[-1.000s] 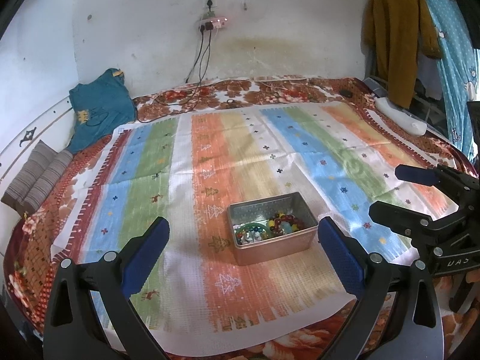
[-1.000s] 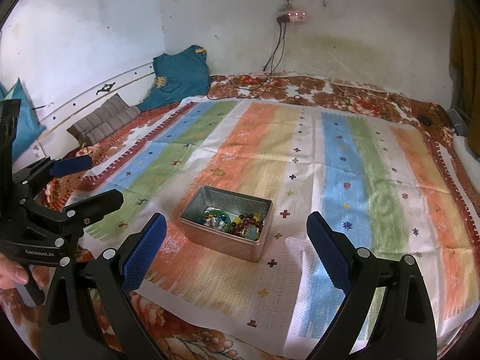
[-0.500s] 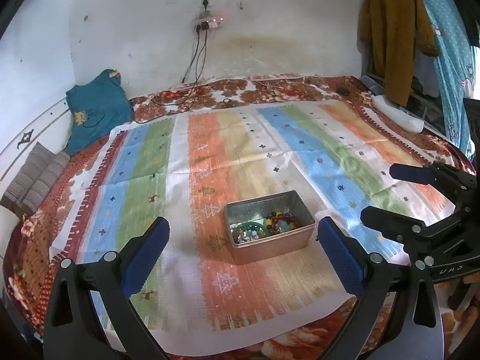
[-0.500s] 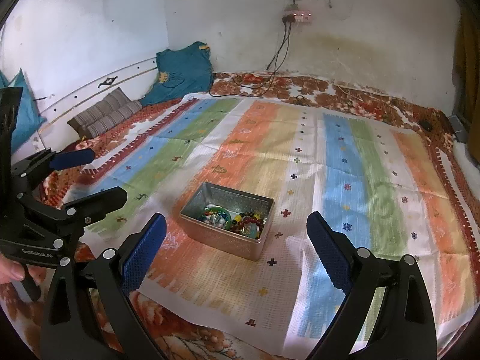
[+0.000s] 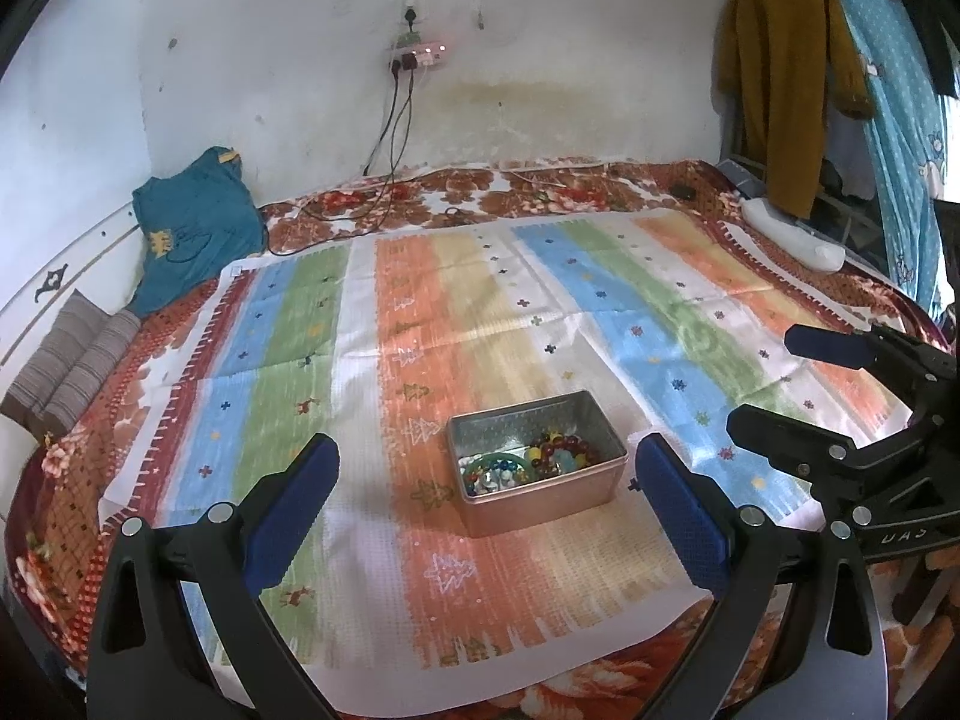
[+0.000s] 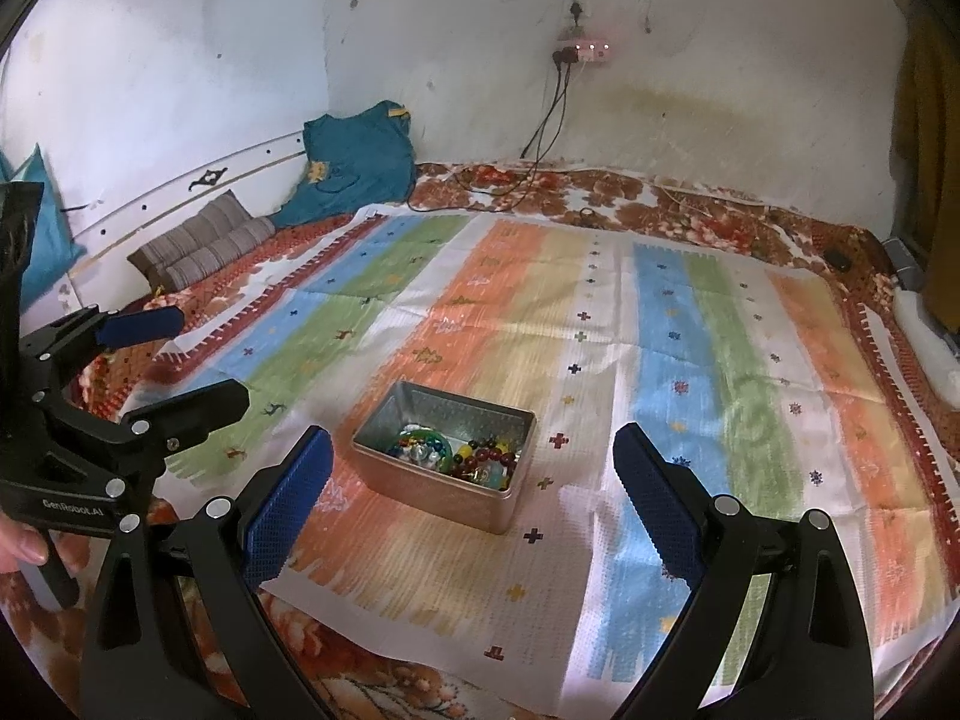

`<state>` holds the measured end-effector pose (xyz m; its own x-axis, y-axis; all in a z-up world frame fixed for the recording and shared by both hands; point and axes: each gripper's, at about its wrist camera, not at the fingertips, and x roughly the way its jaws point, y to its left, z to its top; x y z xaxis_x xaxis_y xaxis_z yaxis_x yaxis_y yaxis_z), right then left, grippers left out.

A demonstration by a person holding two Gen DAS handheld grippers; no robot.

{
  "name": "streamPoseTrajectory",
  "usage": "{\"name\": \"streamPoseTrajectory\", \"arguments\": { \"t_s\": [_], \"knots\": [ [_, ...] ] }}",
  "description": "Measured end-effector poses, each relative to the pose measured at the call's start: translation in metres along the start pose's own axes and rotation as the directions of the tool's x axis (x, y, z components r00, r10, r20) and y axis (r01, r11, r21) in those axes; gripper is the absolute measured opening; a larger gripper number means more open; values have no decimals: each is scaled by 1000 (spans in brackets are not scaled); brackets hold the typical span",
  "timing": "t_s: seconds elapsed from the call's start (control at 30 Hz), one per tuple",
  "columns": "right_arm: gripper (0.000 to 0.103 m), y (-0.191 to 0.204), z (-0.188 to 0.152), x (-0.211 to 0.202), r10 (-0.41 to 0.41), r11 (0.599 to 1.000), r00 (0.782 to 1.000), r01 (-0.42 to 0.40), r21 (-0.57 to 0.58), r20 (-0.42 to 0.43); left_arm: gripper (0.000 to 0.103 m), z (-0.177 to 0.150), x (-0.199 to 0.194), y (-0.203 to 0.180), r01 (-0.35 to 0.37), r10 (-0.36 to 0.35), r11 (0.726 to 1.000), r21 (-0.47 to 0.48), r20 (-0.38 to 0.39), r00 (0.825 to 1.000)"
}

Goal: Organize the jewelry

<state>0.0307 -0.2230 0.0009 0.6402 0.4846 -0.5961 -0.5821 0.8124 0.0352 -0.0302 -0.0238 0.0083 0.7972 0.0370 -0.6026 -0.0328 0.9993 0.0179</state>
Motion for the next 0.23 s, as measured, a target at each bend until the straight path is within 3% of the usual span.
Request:
{"name": "streamPoseTrajectory", "arguments": {
  "t_s": [0.23],
  "knots": [
    [95, -2, -1, -1, -5, 1000, 1000, 5, 4, 3, 97, 2, 1, 3, -2, 2, 1000, -20, 2, 1000]
  ]
}}
